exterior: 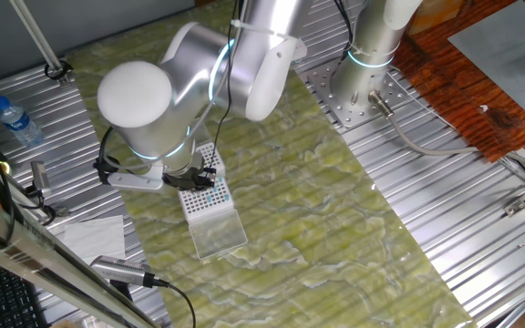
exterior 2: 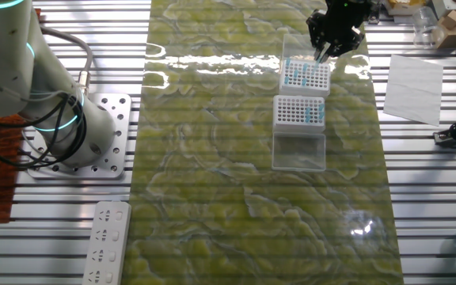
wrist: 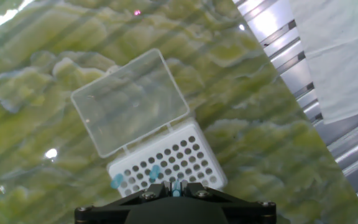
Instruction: Transfer all medium pipette tips from one holder to another
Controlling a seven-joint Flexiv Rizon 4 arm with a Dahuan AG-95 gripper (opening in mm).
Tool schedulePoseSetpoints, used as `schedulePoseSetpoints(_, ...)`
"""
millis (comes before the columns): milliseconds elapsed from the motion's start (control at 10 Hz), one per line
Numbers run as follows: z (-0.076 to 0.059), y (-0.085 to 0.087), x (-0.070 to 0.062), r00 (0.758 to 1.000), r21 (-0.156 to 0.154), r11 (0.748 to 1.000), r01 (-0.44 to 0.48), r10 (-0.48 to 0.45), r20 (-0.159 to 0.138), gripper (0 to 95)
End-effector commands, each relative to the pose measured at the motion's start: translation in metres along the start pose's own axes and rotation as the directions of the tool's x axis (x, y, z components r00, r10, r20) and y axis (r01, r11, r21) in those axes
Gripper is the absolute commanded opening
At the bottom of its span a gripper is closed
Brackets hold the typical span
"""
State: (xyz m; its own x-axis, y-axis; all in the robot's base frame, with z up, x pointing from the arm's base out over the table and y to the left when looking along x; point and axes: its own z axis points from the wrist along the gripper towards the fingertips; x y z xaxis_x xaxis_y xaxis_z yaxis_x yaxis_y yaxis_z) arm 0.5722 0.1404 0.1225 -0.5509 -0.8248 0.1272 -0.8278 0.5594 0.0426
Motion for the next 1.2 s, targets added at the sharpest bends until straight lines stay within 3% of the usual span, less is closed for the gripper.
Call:
schedulePoseSetpoints(100, 0.0003, 0.0006, 0.0009, 1.000, 0.003, 1.000, 0.002, -0.002, 0.003, 0.0)
schedulePoseSetpoints(1200, 0.0032, 0.0008, 0.0030, 1.000, 0.015, 1.000, 0.011, -0.011, 0.011, 0.0)
